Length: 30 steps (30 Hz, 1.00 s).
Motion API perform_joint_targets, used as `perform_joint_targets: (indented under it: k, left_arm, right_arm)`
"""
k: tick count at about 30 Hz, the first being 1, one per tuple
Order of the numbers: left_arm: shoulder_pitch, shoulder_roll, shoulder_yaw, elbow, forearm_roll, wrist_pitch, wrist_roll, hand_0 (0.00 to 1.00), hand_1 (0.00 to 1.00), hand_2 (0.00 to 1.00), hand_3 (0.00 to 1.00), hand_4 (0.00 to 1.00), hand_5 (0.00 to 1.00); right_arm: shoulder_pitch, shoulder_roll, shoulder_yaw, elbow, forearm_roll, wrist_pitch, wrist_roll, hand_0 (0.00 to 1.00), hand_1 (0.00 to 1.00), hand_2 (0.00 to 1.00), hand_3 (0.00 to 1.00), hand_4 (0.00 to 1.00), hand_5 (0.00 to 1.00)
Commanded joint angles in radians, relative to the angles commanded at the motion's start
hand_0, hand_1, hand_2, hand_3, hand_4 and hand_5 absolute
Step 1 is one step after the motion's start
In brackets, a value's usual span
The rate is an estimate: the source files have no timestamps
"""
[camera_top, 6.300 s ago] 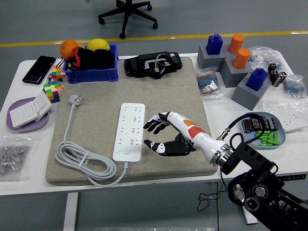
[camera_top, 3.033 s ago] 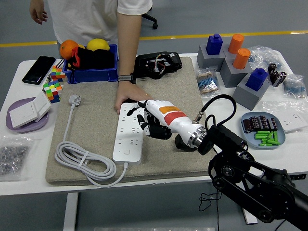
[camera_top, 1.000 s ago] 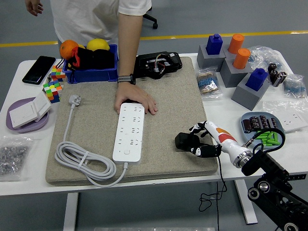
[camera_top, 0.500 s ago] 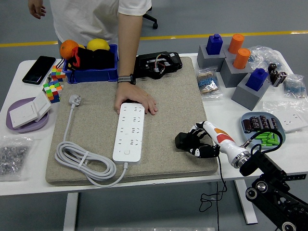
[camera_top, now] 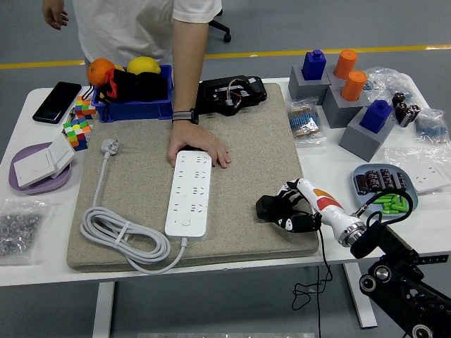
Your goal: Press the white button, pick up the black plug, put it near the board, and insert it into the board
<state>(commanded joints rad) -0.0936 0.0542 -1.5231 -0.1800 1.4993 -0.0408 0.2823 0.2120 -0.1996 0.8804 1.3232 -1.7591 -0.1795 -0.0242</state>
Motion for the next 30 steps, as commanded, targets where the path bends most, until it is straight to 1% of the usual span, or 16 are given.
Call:
perform_joint_targets:
  k: [4, 5, 9, 13, 16, 20, 21, 22, 23, 27, 30]
  left_arm:
    - [-0.001, 0.000, 0.001, 0.000, -0.003, 0.000, 0.000, 0.652, 0.645, 0.644, 0.686, 0.586, 0.035]
    - [-0.001, 0.000, 0.000, 0.000, -0.003, 0.000, 0.000, 0.651, 0.647, 0.643, 0.687, 0.586, 0.035]
    - [-0.002, 0.001, 0.000, 0.000, -0.002, 0.000, 0.000, 0.651, 0.647, 0.643, 0.687, 0.586, 0.035]
    - [-0.001, 0.002, -0.002, 0.000, -0.003, 0.001, 0.001, 0.652, 0.645, 0.643, 0.687, 0.584, 0.035]
    - [0.000, 0.003, -0.002, 0.000, -0.002, 0.001, 0.002, 0.652, 0.645, 0.643, 0.687, 0.584, 0.035]
    - [0.001, 0.006, -0.003, 0.000, 0.004, 0.000, 0.004, 0.652, 0.645, 0.644, 0.686, 0.584, 0.037]
    - [0.001, 0.008, -0.002, 0.000, 0.004, 0.000, 0.004, 0.652, 0.645, 0.644, 0.686, 0.584, 0.037]
    - [0.001, 0.008, -0.002, 0.000, 0.005, 0.000, 0.005, 0.652, 0.645, 0.644, 0.686, 0.584, 0.037]
    - [0.001, 0.009, -0.002, 0.000, 0.006, 0.000, 0.005, 0.652, 0.644, 0.643, 0.686, 0.583, 0.035]
    - [0.003, 0.012, 0.003, 0.000, 0.000, 0.000, 0.005, 0.652, 0.644, 0.643, 0.686, 0.583, 0.035]
    - [0.004, 0.014, 0.002, 0.000, -0.004, 0.001, 0.006, 0.652, 0.644, 0.643, 0.686, 0.583, 0.035]
  right_arm:
    - [0.000, -0.003, 0.003, 0.012, 0.007, -0.001, 0.004, 0.443, 0.485, 0.517, 0.421, 0.819, 0.002]
    - [0.000, -0.004, 0.004, 0.023, 0.012, 0.000, 0.004, 0.450, 0.479, 0.501, 0.431, 0.808, 0.002]
    - [0.008, -0.009, 0.003, 0.069, 0.011, 0.006, -0.011, 0.450, 0.479, 0.501, 0.431, 0.808, 0.002]
    - [0.035, -0.010, -0.017, 0.124, 0.004, 0.015, -0.034, 0.448, 0.479, 0.505, 0.438, 0.809, 0.002]
    - [0.087, -0.008, -0.057, 0.172, -0.012, 0.035, -0.081, 0.448, 0.479, 0.505, 0.438, 0.809, 0.002]
    - [0.157, -0.004, -0.106, 0.208, -0.046, 0.068, -0.157, 0.447, 0.478, 0.502, 0.445, 0.812, 0.002]
    - [0.186, 0.003, -0.130, 0.216, -0.063, 0.085, -0.188, 0.447, 0.478, 0.502, 0.445, 0.812, 0.002]
    - [0.208, 0.008, -0.147, 0.218, -0.073, 0.095, -0.211, 0.447, 0.478, 0.502, 0.445, 0.812, 0.002]
    - [0.228, 0.014, -0.161, 0.218, -0.080, 0.103, -0.231, 0.454, 0.479, 0.504, 0.467, 0.804, 0.002]
    - [0.296, 0.043, -0.222, 0.201, -0.119, 0.142, -0.305, 0.454, 0.479, 0.504, 0.467, 0.804, 0.002]
    - [0.338, 0.063, -0.267, 0.182, -0.131, 0.162, -0.343, 0.458, 0.481, 0.507, 0.481, 0.794, 0.002]
